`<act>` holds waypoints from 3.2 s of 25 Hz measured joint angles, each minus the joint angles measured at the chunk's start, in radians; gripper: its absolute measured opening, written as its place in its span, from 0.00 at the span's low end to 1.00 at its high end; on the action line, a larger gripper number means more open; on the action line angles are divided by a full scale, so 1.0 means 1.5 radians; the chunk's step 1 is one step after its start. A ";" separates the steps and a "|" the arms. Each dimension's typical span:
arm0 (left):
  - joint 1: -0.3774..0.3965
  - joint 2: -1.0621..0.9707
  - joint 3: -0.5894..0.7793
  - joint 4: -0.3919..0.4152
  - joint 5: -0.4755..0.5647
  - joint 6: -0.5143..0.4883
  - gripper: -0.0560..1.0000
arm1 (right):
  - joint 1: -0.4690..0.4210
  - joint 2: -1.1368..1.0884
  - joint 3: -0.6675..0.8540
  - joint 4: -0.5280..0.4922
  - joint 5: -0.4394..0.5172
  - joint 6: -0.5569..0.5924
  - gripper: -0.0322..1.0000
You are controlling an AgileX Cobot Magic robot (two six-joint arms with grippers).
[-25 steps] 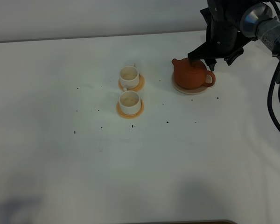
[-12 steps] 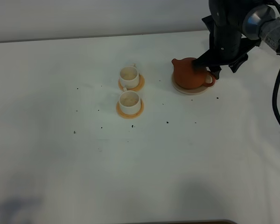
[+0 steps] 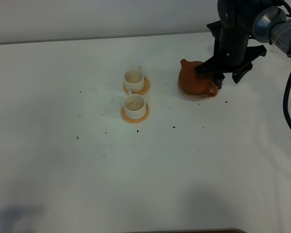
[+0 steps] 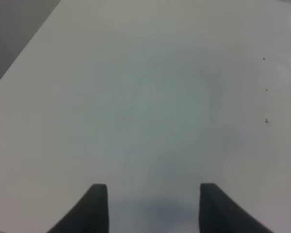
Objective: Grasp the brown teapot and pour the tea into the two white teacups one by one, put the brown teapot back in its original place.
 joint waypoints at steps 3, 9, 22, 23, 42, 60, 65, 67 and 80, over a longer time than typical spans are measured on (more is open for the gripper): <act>0.000 0.000 0.000 0.000 0.000 0.000 0.46 | 0.000 0.000 0.000 0.026 0.005 -0.002 0.45; 0.000 0.000 0.000 0.000 0.000 0.000 0.46 | 0.010 0.000 0.000 0.057 0.016 -0.005 0.45; 0.000 0.000 0.000 0.000 0.000 0.000 0.46 | 0.015 -0.020 0.001 -0.027 -0.003 0.004 0.45; 0.000 0.000 0.000 0.000 0.000 0.000 0.46 | 0.015 -0.028 0.001 -0.030 -0.004 0.004 0.45; 0.000 0.000 0.000 0.000 0.000 0.000 0.46 | 0.061 -0.120 0.046 0.083 -0.004 -0.053 0.41; 0.000 0.000 0.000 0.000 0.000 0.000 0.46 | 0.067 -0.059 0.046 0.050 -0.005 -0.082 0.41; 0.000 0.000 0.000 0.000 0.000 0.000 0.46 | 0.067 -0.054 0.046 0.025 -0.005 -0.082 0.41; 0.000 0.000 0.000 0.000 0.000 0.000 0.46 | 0.067 -0.052 0.046 0.015 -0.005 -0.082 0.41; 0.000 0.000 0.000 0.000 0.000 0.000 0.46 | 0.067 -0.052 0.046 0.011 -0.016 -0.082 0.40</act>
